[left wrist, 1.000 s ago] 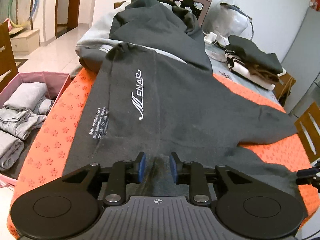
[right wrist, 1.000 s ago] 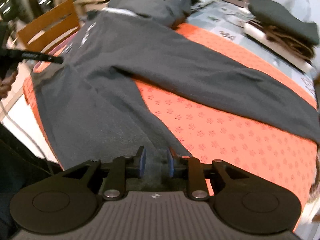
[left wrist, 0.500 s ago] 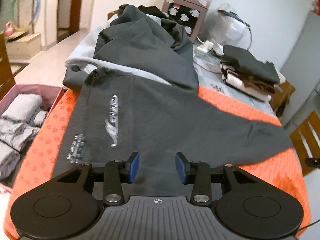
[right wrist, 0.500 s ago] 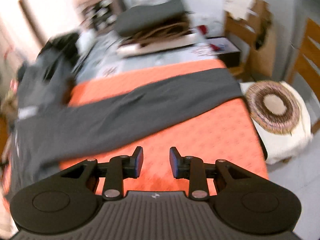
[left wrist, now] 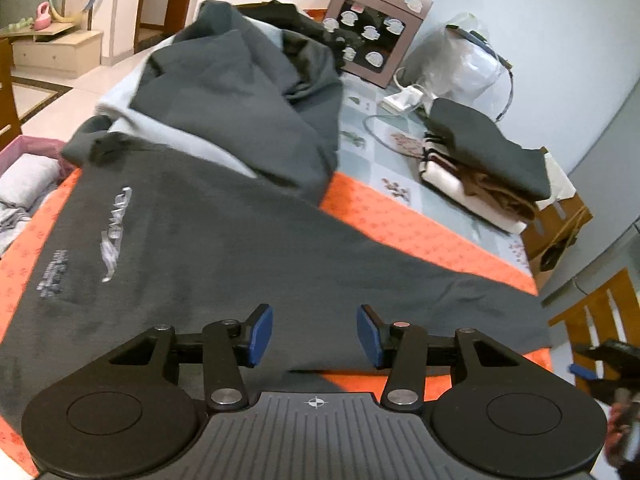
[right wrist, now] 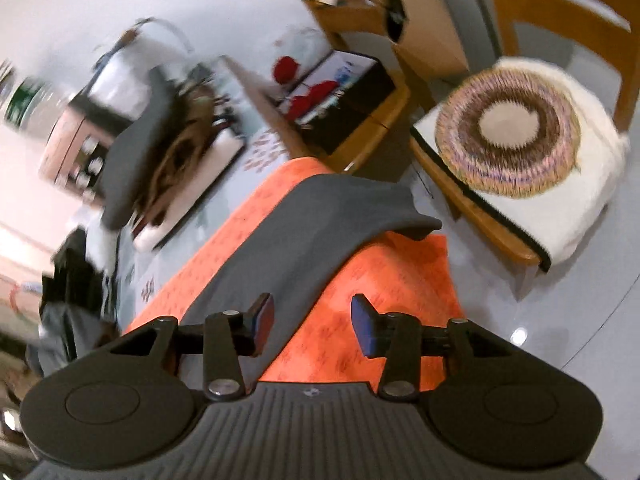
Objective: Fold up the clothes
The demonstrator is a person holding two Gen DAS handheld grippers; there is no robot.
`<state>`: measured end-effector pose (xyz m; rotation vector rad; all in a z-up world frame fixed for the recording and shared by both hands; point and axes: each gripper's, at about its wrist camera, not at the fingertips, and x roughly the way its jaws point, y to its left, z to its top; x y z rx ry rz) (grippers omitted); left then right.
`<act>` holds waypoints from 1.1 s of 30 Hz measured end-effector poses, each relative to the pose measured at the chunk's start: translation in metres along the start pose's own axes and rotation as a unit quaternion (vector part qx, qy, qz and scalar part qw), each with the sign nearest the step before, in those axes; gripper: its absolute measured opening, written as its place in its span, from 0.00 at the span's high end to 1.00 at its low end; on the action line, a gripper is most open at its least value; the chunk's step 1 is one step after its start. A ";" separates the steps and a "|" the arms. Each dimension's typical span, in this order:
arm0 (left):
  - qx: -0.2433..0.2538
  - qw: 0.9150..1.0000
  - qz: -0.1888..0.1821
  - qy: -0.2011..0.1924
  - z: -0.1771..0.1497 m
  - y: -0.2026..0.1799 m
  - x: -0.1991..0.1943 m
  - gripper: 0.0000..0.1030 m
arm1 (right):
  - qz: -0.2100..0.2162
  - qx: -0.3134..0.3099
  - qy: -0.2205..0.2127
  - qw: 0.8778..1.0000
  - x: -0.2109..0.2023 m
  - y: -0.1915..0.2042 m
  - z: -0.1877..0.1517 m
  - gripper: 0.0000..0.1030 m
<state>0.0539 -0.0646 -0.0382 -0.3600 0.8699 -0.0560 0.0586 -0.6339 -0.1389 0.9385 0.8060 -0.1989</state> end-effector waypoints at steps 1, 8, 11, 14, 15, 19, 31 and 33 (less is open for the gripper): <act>0.001 1.000 -0.001 0.001 0.002 -0.006 0.001 0.48 | 0.001 0.016 -0.001 1.000 0.007 -0.007 0.005 0.52; 0.018 1.000 -0.004 0.001 0.009 -0.030 0.000 0.46 | -0.006 0.064 -0.012 0.998 0.048 -0.027 0.027 0.45; 0.016 1.000 0.000 0.001 0.007 -0.030 -0.001 0.46 | -0.007 0.091 -0.007 0.996 0.064 -0.036 0.033 0.45; 0.014 1.000 0.005 0.001 0.005 -0.031 -0.002 0.46 | -0.004 0.120 -0.008 0.993 0.077 -0.044 0.034 0.46; 0.013 1.000 0.006 0.001 0.005 -0.031 -0.002 0.46 | -0.002 0.128 -0.010 0.992 0.080 -0.046 0.034 0.47; -0.001 1.000 0.010 -0.002 0.000 -0.026 -0.005 0.46 | 0.010 0.132 -0.034 0.991 0.082 -0.046 0.035 0.91; -0.039 0.999 0.015 -0.032 -0.009 -0.009 -0.016 0.46 | 0.006 -0.277 -0.115 0.954 0.041 0.104 -0.009 0.94; -0.045 0.998 0.017 -0.039 -0.010 -0.005 -0.019 0.46 | 0.027 -0.337 -0.111 0.934 0.038 0.130 -0.027 0.94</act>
